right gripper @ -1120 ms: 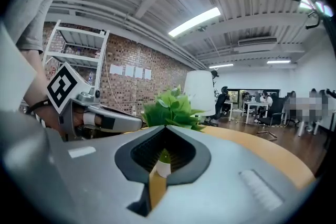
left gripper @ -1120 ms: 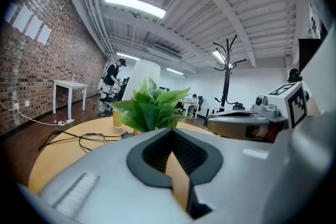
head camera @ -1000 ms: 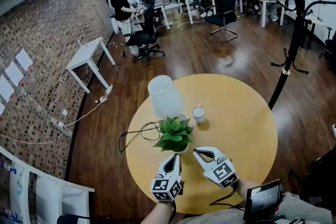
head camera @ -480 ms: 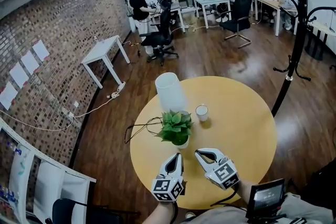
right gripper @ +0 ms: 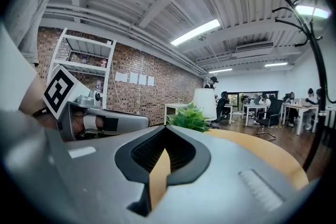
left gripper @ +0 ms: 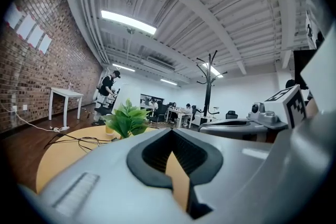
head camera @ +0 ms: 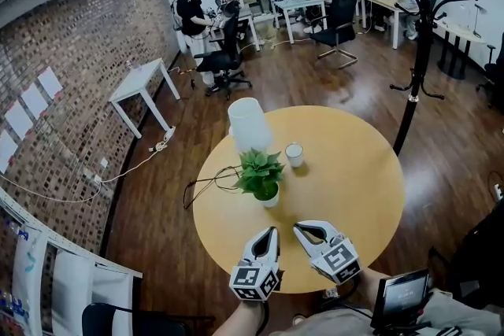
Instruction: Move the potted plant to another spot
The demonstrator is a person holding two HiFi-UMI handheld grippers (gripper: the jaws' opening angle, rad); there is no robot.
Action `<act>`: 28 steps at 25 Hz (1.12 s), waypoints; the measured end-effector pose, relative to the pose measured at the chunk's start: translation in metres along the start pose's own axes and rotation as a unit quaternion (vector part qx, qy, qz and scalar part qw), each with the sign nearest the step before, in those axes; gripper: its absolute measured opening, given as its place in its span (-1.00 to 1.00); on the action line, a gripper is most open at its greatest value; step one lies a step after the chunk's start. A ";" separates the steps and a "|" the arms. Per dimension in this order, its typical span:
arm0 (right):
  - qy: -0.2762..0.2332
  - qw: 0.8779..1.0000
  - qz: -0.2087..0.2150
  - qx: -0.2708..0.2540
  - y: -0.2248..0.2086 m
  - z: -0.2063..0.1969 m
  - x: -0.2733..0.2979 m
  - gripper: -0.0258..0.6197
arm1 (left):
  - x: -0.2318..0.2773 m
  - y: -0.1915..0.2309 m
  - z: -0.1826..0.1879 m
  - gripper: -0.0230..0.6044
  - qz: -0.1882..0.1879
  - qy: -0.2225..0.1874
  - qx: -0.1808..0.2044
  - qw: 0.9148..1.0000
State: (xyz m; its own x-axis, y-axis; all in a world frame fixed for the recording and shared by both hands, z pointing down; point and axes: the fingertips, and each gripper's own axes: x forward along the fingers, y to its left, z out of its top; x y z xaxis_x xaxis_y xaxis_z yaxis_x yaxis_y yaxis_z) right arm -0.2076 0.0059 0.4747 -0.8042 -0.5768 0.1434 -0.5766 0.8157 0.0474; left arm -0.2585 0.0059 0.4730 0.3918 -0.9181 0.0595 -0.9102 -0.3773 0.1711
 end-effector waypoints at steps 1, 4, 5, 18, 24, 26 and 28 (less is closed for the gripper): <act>0.002 1.000 -0.005 -0.001 0.005 -0.001 -0.005 -0.90 | -0.007 -0.003 -0.002 -0.92 -0.005 0.001 -0.001 1.000; 0.009 1.000 -0.017 0.003 0.025 -0.006 -0.023 -0.90 | -0.030 -0.015 -0.010 -0.92 -0.025 0.007 -0.006 1.000; 0.010 1.000 -0.020 0.004 0.033 -0.007 -0.030 -0.90 | -0.038 -0.021 -0.011 -0.92 -0.033 0.008 -0.007 0.999; 0.005 1.000 -0.015 0.005 0.049 0.000 -0.077 -0.90 | -0.062 -0.076 -0.002 -0.92 -0.052 -0.006 -0.006 0.999; -0.003 1.000 -0.012 0.006 0.042 0.005 -0.086 -0.90 | -0.061 -0.089 0.003 -0.92 -0.050 -0.011 -0.002 0.999; -0.006 1.000 -0.012 0.005 0.041 0.008 -0.087 -0.90 | -0.061 -0.090 0.003 -0.92 -0.049 -0.011 0.000 0.999; -0.009 1.000 -0.012 0.003 0.040 0.010 -0.087 -0.90 | -0.061 -0.092 0.004 -0.92 -0.048 -0.012 0.002 0.999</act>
State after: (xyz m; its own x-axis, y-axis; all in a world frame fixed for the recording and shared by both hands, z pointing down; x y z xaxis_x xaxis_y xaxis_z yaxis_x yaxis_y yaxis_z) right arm -0.1617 0.0883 0.4542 -0.7927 -0.5968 0.1240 -0.5965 0.8014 0.0444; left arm -0.1997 0.0963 0.4497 0.4744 -0.8801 0.0184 -0.8688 -0.4647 0.1709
